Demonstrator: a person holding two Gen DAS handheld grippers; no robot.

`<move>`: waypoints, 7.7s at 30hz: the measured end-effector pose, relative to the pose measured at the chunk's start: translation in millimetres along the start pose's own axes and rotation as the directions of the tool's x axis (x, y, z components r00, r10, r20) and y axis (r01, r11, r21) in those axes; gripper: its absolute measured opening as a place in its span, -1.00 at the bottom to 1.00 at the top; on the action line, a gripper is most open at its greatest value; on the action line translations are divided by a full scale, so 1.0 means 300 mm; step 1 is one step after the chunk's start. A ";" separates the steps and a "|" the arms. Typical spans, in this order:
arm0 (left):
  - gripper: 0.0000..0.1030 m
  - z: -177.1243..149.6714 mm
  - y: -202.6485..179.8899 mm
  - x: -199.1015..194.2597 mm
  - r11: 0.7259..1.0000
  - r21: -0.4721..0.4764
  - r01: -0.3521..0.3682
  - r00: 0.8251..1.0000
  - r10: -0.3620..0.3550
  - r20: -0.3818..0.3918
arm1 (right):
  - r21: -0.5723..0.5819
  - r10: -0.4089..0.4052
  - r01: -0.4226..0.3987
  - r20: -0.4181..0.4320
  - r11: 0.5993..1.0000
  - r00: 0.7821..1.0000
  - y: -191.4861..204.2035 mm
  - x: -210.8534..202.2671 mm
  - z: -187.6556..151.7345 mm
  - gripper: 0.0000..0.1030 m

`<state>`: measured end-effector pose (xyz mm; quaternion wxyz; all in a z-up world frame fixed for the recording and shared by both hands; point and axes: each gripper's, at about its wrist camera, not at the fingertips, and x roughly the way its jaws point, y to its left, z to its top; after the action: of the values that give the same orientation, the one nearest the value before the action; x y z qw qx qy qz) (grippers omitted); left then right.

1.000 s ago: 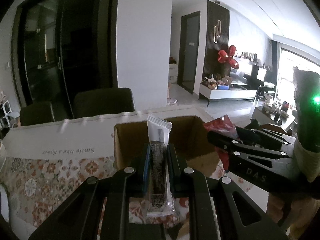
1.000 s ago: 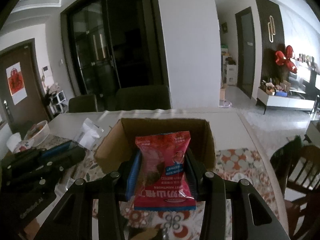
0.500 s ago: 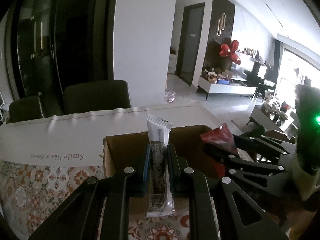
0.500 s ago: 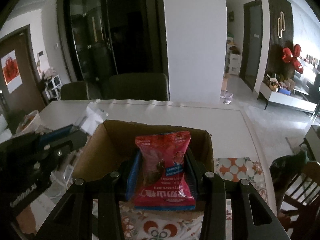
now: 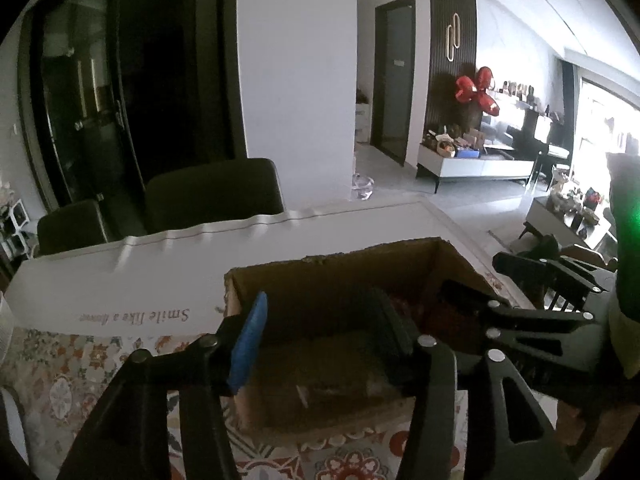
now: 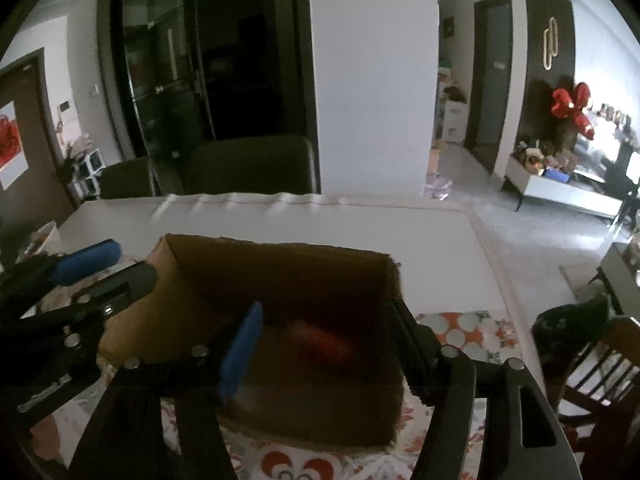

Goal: Organize snacks
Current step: 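Withdraw both tools from the box back toward the remaining snacks, then grasp the gold round candy with the left tool while the right tool grasps the red-wrapped cake, then carry the candy and cake into the box and open both tools, then withdraw both tools from the box toward the remaining snacks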

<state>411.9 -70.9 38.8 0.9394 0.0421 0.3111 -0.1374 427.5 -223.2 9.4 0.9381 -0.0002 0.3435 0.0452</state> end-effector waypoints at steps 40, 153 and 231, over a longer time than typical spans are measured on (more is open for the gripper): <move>0.20 -0.511 -0.131 -0.485 0.997 0.063 0.051 0.997 -0.054 0.052 | 0.002 -0.035 0.035 0.127 0.999 0.991 0.077 -0.505 -0.534 0.26; -0.41 -0.635 -0.125 -0.502 0.994 -0.021 0.111 0.993 -0.110 0.048 | 0.048 0.108 -0.111 0.062 0.993 0.992 0.163 -0.475 -0.703 -0.52; 0.60 -0.118 -0.056 -0.189 0.998 0.007 -0.064 0.993 0.063 0.097 | 0.009 -0.013 0.012 0.131 1.000 0.991 -0.007 -0.240 -0.141 0.07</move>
<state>343.4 -68.0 44.3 0.9570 0.0500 0.2631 -0.1111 345.6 -232.7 23.3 0.9588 0.0042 0.2816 0.0377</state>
